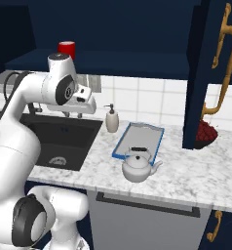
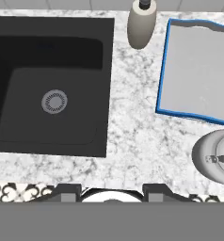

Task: Pick the kettle from the counter and place it on the tray. Then pick the mug from the cabinet and place it on the tray. Then close the cabinet doors.

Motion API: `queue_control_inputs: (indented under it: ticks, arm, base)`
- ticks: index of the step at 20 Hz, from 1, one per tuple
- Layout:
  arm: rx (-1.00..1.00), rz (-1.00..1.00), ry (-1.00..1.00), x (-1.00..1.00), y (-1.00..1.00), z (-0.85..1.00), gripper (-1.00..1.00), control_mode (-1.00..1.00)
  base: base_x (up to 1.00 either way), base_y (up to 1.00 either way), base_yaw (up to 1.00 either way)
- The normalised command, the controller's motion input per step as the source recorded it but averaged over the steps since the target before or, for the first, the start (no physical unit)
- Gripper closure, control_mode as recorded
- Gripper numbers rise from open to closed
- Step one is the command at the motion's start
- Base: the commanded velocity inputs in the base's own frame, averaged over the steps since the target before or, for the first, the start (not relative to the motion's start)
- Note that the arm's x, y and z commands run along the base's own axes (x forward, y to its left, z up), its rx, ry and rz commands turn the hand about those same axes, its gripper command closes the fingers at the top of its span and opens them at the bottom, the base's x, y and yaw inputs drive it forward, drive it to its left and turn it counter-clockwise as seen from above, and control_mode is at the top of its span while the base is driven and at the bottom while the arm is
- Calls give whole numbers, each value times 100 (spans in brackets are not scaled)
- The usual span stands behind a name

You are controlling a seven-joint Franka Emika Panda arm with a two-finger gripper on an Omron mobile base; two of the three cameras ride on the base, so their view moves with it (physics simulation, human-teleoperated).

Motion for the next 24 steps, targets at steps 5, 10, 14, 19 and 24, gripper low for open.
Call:
queue_control_inputs:
  ticks: [5,10,14,19,24]
  arm:
    - [2,-1,-1,-9,-10,-3,-100,-100]
    - [18,-7,-8,-25,-52,-17,-100,-100]
    - [18,-34,-8,-22,-72,-24,-100,-100]
    - [16,-40,-1,-14,-74,-23,-100,-100]
    - [13,-50,0,-3,-67,-19,-100,-100]
  base:
    - [0,0,0]
    - [0,0,0]
    - [0,0,0]
    - [0,0,0]
    - [0,0,0]
